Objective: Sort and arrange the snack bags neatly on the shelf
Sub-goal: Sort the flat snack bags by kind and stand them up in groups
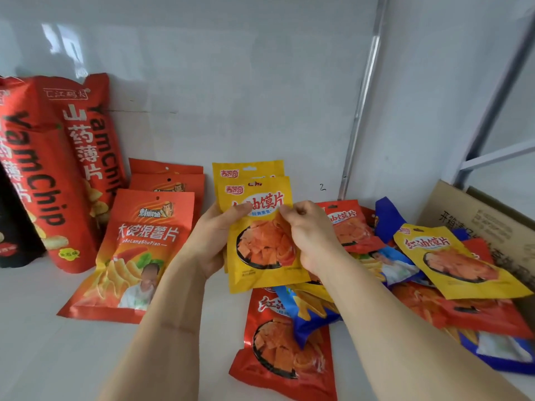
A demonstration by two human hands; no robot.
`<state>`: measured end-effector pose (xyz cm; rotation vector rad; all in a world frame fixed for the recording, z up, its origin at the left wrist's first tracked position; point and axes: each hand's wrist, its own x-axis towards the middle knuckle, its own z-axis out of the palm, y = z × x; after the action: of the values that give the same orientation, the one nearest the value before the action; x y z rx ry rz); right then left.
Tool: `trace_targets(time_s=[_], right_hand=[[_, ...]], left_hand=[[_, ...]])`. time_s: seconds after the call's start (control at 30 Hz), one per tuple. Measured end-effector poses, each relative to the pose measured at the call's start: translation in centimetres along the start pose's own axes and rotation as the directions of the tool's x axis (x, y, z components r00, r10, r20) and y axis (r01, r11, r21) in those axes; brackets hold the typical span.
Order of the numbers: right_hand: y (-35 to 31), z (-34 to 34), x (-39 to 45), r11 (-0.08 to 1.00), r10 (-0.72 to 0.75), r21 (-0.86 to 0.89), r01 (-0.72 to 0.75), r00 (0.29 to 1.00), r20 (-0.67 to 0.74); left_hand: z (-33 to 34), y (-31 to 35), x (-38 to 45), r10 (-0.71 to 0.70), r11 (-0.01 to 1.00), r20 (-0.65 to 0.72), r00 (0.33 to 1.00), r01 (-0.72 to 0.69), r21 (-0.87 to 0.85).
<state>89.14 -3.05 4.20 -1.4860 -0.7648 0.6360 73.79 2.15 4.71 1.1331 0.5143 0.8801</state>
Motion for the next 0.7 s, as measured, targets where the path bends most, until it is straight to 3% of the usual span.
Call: trace_targets(time_s=[0.23,0.43,0.7], right_hand=[[-0.6,-1.6,-0.2,0.994,0.049,0.103,-0.044,0.998,-0.042],[-1.3,-5.7,-0.7,0.993,-0.019,-0.114,0.009,0.996,-0.085],[-1.4,-13.4,-1.9,0.98,-0.116,-0.18,0.083,0.977,-0.18]], left_hand=[[0.5,0.1,0.3,-0.163,0.986,-0.039,0.986,0.164,0.015],[4.3,-0.9,1.0,-0.209,0.971,-0.092,0.974,0.218,0.095],[10.9,-2.4,0.4,-0.261,0.962,-0.115,0.958,0.268,0.052]])
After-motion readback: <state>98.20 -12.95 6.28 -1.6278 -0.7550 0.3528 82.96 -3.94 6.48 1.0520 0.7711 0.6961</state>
